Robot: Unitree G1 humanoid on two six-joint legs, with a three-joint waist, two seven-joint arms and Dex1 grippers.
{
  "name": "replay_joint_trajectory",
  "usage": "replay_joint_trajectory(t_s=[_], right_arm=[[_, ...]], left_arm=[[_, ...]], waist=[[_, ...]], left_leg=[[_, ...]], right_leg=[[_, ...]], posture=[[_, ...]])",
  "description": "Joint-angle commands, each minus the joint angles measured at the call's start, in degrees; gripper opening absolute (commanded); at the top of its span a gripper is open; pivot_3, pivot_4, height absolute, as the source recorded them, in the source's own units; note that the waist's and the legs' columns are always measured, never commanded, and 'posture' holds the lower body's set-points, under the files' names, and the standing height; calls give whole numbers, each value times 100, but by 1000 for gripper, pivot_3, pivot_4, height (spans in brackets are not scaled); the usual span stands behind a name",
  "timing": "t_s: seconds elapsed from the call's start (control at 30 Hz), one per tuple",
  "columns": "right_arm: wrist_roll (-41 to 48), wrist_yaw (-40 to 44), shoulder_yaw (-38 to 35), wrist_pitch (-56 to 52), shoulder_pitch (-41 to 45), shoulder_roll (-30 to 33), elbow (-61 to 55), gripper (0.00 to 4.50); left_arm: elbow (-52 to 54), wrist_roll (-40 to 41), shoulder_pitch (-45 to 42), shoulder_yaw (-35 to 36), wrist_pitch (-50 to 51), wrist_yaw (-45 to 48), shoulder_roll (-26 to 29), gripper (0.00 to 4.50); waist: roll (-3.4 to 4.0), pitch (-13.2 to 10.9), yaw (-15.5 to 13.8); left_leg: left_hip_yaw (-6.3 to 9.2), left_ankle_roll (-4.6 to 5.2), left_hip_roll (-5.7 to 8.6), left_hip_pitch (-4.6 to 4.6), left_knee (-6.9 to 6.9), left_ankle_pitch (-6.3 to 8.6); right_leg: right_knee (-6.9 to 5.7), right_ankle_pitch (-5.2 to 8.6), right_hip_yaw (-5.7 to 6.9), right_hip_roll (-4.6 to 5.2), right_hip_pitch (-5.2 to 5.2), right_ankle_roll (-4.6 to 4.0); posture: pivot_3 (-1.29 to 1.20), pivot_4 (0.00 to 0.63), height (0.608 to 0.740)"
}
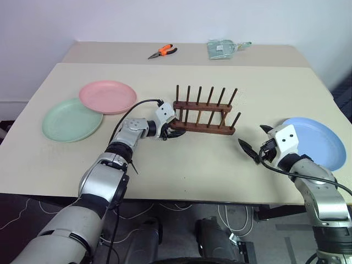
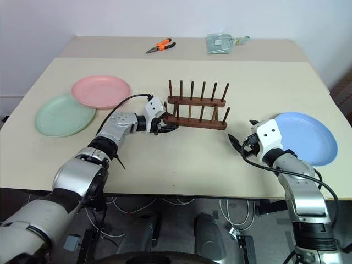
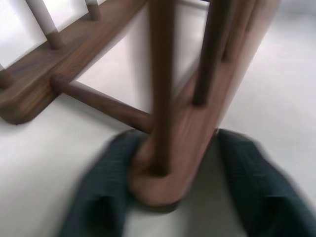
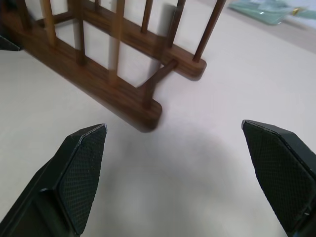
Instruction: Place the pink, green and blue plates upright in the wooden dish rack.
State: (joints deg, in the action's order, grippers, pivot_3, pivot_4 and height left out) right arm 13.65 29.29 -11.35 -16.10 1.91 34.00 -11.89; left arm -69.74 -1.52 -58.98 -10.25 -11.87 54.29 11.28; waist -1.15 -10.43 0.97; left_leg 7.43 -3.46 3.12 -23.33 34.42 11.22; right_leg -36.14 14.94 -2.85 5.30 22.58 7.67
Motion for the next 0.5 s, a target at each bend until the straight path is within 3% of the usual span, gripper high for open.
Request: replay_joint_trajectory(t_s=[0.03, 0.3, 0.43, 0.5], right_arm=[[19, -103, -207, -4, -85, -25, -292, 4500], [78, 68, -460, -74, -273, 250, -230, 4500], [158, 356, -822, -129, -573, 549, -189, 4500], [181, 435, -953, -121, -673, 634, -162, 4500]], left_arm=[[-61, -126, 43, 11, -82, 304, 2, 758], [688, -206, 566, -189, -668, 1310, 82, 767], [1853, -84, 1092, -392, -533, 2146, 352, 767], [2187, 39, 1234, -368, -290, 2304, 431, 1825]], waist=[[1, 0, 3], [2, 1, -8], [4, 2, -12], [4, 2, -3]], left_leg=[[0, 0, 0, 1, 0, 0], [1, 1, 0, 1, 1, 1], [2, 5, 1, 1, 0, 3], [2, 6, 0, 2, 1, 3]], right_leg=[[-2, 0, 0, 0, 0, 0], [-1, 0, 0, 0, -2, 0], [1, 0, -1, 1, -4, 0], [0, 0, -1, 1, -5, 0]], posture=[[0, 150, 740], [0, 150, 740], [0, 150, 740], [0, 150, 740]])
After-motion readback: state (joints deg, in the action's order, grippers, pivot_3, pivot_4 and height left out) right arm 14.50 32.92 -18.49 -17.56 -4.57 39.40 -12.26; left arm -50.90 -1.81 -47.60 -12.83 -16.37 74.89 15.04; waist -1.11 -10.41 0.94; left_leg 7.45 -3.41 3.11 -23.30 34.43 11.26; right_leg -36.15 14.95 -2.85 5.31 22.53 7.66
